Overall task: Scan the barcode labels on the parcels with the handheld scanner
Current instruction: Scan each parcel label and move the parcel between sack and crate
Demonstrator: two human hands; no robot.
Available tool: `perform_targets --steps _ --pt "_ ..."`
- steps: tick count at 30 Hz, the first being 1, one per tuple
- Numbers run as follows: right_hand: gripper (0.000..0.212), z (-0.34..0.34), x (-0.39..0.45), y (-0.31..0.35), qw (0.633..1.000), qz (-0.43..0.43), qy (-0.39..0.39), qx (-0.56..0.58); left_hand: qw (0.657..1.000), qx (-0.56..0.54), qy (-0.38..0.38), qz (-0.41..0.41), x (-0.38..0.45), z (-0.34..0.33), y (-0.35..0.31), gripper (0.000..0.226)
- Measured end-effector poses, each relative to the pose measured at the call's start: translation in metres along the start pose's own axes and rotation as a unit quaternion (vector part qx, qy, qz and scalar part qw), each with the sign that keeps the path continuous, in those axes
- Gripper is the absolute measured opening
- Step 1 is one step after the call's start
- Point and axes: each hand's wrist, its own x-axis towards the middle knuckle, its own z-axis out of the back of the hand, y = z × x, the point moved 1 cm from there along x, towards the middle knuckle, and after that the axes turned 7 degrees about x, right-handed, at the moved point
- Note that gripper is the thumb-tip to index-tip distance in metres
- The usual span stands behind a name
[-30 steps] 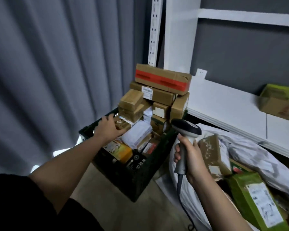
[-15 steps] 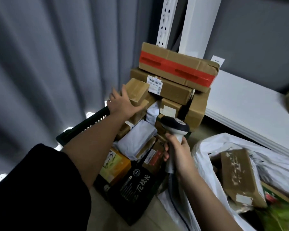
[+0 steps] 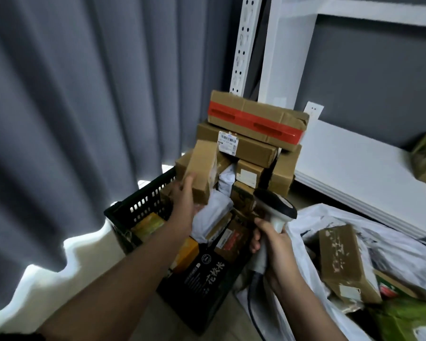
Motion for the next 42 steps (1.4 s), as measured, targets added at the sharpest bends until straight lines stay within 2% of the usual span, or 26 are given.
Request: perform_targets --steps 3,5,8,11,14,17,19,22,24,27,30,32,34,38,42 --pt "0.009 0.004 -0.034 0.026 0.998 0.012 -0.003 0.058 0.979 -0.128 0.117 0.11 -0.069 -0.003 -0.001 0.053" --pt "0.029 0.008 -0.055 0.041 0.996 0.034 -0.021 0.074 0.958 -0.173 0.165 0.16 -0.108 -0.007 -0.001 0.06" --pt "0.056 0.022 -0.091 0.062 0.992 0.036 -0.049 0.107 0.942 -0.183 0.197 0.203 -0.166 -0.019 -0.001 0.06" --pt "0.068 0.034 -0.124 0.081 0.993 0.055 -0.044 0.096 0.932 -0.126 0.25 0.231 -0.209 -0.029 -0.001 0.058" --pt "0.062 0.05 -0.148 0.097 0.988 0.091 -0.054 0.11 0.923 -0.038 0.294 0.245 -0.234 -0.035 -0.003 0.062" --pt "0.062 0.061 -0.164 0.103 0.982 0.103 -0.069 0.142 0.92 0.047 0.322 0.219 -0.249 -0.04 -0.003 0.066" --pt "0.06 0.067 -0.172 0.106 0.977 0.119 -0.084 0.155 0.92 0.053 0.339 0.187 -0.258 -0.043 0.0 0.07" --pt "0.063 0.069 -0.177 0.111 0.967 0.131 -0.125 0.177 0.929 -0.001 0.339 0.145 -0.272 -0.042 0.01 0.068" --pt "0.059 0.07 -0.178 0.115 0.962 0.138 -0.144 0.185 0.936 0.019 0.341 0.084 -0.279 -0.04 0.017 0.065" --pt "0.052 0.071 -0.181 0.116 0.967 0.139 -0.135 0.166 0.95 0.052 0.307 0.018 -0.284 -0.04 0.017 0.076" --pt "0.035 0.074 -0.187 0.117 0.973 0.135 -0.136 0.13 0.967 0.044 0.251 -0.007 -0.277 -0.036 0.001 0.057" --pt "0.022 0.077 -0.195 0.118 0.977 0.14 -0.133 0.095 0.975 0.051 0.215 -0.023 -0.271 -0.031 -0.011 0.052" --pt "0.014 0.08 -0.204 0.12 0.983 0.141 -0.1 0.059 0.979 0.07 0.189 -0.042 -0.264 -0.026 -0.019 0.053" --pt "0.03 0.074 -0.218 0.125 0.993 0.115 0.018 -0.016 0.978 0.12 0.157 -0.072 -0.251 -0.018 -0.028 0.062" --pt "0.028 0.065 -0.229 0.13 0.993 0.079 0.084 -0.027 0.978 0.131 0.135 -0.088 -0.24 -0.018 -0.03 0.064"
